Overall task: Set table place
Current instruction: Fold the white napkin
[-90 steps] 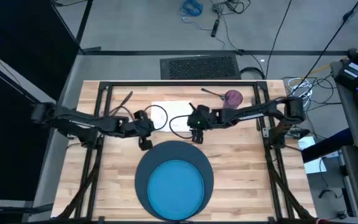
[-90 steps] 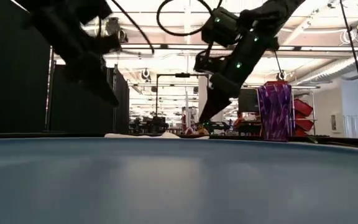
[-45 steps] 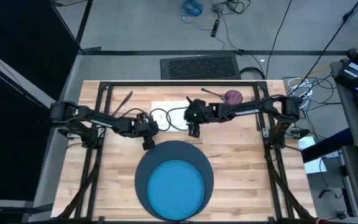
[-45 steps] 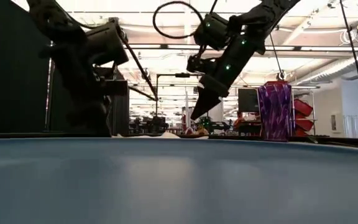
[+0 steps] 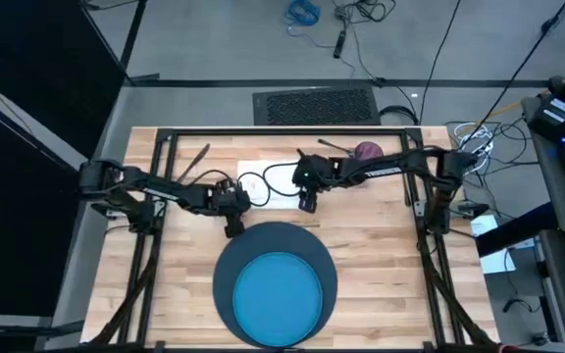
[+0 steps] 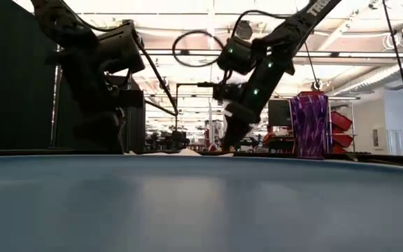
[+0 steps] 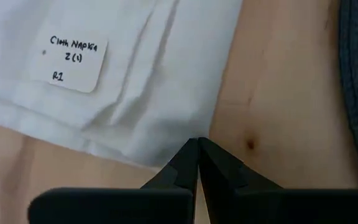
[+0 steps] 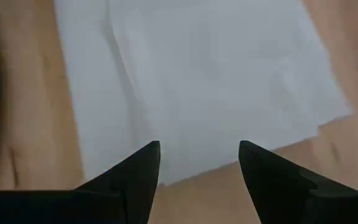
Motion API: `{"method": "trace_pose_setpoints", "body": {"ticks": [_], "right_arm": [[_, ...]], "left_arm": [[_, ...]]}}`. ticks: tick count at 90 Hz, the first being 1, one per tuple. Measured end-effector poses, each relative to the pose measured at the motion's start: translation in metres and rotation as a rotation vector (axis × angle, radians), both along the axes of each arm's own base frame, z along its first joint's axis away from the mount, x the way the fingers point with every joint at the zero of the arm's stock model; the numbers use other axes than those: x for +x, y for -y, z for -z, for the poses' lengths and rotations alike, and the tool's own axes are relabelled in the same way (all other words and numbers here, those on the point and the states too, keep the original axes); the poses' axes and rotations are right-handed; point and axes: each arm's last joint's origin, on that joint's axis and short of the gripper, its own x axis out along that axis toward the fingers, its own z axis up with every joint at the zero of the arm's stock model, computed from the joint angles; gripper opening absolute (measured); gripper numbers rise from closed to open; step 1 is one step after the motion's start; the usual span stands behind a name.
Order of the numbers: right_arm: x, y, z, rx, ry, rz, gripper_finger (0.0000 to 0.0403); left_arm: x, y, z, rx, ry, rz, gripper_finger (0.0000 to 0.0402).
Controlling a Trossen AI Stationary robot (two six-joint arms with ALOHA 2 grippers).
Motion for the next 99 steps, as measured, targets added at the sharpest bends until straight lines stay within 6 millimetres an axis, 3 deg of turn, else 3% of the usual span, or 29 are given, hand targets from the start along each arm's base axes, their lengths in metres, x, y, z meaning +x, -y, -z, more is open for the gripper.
{"method": "trace_pose_setpoints", "body": {"ticks": [12,34,61,75,99], "right_arm": [[0.007,0.006,0.012,-0.001,0.006,0.017,0.0205],[0.027,0.021,0.015,-0.046,0.026,0.185,0.0205],[0.025,0.021,0.013,-0.052,0.010,0.258,0.0203],[0.032,0.014,0.009,-0.115,0.038,0.153,0.0199],[0.045,-0.017,0.003,-0.280,0.059,0.023,0.0199]], "left_arm": [[-0.001,0.002,0.001,-0.020,-0.005,-0.012,0.0000],[-0.003,0.009,0.002,-0.046,-0.034,-0.007,0.0000],[-0.005,0.011,0.003,-0.050,-0.047,-0.024,0.0000],[-0.005,0.010,0.002,0.005,-0.035,-0.041,0.0000],[-0.003,0.010,0.002,0.014,-0.014,-0.044,0.0000]]}}
